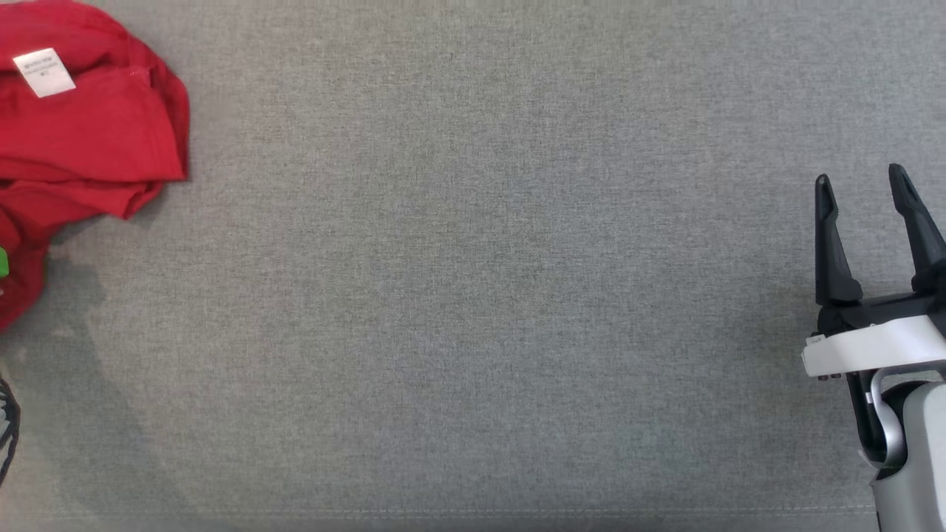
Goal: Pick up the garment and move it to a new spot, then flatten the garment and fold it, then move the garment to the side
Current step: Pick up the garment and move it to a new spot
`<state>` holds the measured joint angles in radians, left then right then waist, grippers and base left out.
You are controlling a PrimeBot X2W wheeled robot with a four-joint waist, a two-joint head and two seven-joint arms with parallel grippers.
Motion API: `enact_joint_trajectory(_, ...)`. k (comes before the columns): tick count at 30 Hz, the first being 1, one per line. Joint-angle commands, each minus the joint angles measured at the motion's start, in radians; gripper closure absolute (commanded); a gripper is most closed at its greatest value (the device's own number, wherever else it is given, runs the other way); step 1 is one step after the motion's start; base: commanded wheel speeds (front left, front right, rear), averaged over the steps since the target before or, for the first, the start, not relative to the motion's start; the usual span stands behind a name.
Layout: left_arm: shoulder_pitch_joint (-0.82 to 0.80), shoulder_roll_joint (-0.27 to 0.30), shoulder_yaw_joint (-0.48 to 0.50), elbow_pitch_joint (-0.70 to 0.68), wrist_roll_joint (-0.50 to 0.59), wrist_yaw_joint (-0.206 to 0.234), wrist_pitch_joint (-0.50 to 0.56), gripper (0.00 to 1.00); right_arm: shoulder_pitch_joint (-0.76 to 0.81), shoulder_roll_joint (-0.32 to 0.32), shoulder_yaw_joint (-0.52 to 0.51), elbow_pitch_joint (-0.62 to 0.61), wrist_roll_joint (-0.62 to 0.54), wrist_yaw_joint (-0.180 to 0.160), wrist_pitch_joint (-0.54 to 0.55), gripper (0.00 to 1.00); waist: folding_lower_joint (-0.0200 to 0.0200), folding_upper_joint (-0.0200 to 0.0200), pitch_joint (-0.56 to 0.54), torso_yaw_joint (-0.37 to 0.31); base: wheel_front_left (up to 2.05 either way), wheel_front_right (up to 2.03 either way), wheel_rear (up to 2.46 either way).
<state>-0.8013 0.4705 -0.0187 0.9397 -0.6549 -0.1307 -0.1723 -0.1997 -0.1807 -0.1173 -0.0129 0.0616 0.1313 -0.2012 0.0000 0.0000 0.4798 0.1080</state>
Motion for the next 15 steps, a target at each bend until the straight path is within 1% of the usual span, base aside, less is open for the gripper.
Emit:
enact_joint_trajectory(1,-0.022,0.016,-0.005,-0.012,0.005,0.000,-0.021,1.00,0.005,0.006,0.001,0.010,0.008,-0.001,-0.010,0.00,0.0000,0.0000,-0.039,0.000,0.00,0.00,0.00)
enact_joint_trajectory(4,-0.041,0.044,-0.016,-0.043,0.016,0.000,-0.057,1.00,0.008,0.022,0.014,0.038,0.014,-0.001,-0.023,0.00,0.0000,0.0000,-0.078,-0.001,0.00,0.00,0.00)
enact_joint_trajectory(9,-0.071,0.079,-0.026,-0.132,0.040,0.001,-0.080,1.00,0.012,0.045,0.027,0.086,0.026,-0.001,-0.042,0.00,0.0000,0.0000,-0.139,-0.013,0.00,0.00,0.00)
enact_joint_trajectory(12,-0.093,0.092,-0.032,-0.219,0.059,0.007,-0.085,1.00,0.011,0.058,0.033,0.117,0.035,-0.001,-0.052,0.00,0.0000,0.0000,-0.170,-0.032,0.00,0.00,0.00)
enact_joint_trajectory(15,-0.119,0.096,-0.051,-0.328,0.077,0.020,-0.055,1.00,0.010,0.072,0.039,0.145,0.045,-0.001,-0.059,0.00,0.0000,0.0000,-0.196,-0.063,0.00,0.00,0.00)
